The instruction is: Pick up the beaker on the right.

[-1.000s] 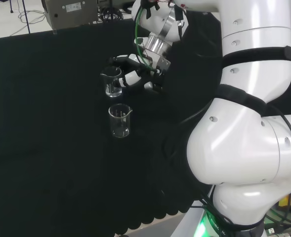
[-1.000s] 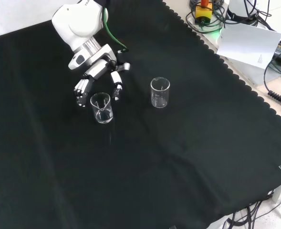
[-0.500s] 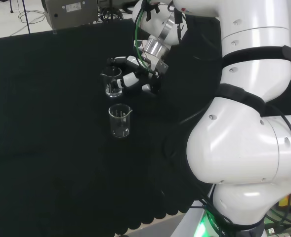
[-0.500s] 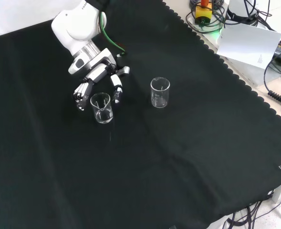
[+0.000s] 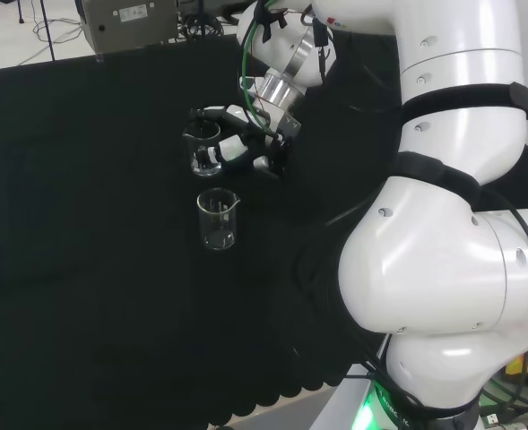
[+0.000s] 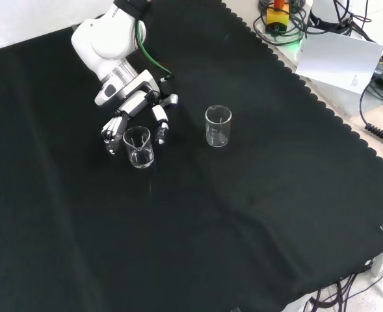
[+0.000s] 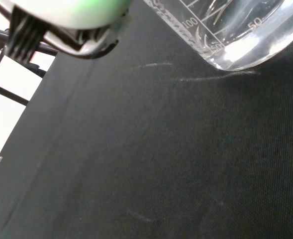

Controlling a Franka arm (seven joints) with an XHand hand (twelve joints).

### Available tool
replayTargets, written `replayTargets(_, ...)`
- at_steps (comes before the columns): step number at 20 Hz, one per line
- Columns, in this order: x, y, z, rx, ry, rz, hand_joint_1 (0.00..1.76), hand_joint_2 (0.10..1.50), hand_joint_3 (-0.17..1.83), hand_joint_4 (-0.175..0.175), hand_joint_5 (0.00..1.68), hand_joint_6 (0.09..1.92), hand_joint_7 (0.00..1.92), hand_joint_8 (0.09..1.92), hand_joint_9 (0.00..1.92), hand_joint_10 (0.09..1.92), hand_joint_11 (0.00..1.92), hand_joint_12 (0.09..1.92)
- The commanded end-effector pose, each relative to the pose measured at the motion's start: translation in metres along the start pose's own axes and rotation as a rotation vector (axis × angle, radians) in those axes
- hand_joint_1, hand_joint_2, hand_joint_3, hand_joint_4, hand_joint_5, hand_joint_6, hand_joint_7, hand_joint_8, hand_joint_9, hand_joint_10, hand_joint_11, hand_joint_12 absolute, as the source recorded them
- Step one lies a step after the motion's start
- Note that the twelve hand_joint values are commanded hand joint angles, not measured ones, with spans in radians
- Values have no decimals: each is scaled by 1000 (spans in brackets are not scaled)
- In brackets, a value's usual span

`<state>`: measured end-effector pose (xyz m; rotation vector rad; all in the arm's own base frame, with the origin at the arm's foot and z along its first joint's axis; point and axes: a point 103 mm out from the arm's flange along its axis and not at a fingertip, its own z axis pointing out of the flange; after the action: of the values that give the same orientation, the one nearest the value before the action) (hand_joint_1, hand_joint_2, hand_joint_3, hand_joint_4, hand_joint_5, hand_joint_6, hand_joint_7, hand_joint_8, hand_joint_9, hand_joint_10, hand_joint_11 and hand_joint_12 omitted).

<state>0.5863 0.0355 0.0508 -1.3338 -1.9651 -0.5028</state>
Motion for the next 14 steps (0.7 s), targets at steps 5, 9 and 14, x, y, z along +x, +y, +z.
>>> replayTargets(5,0,4,5,-26,25,19,926,485,685,-32,553,87,201,672,373,644,14,1410)
replayTargets(9,0,4,8,-35,37,19,938,513,658,-30,577,468,292,642,455,592,61,1398)
replayTargets(14,1,7,8,-45,55,35,950,530,661,-25,640,839,350,659,508,594,135,1385)
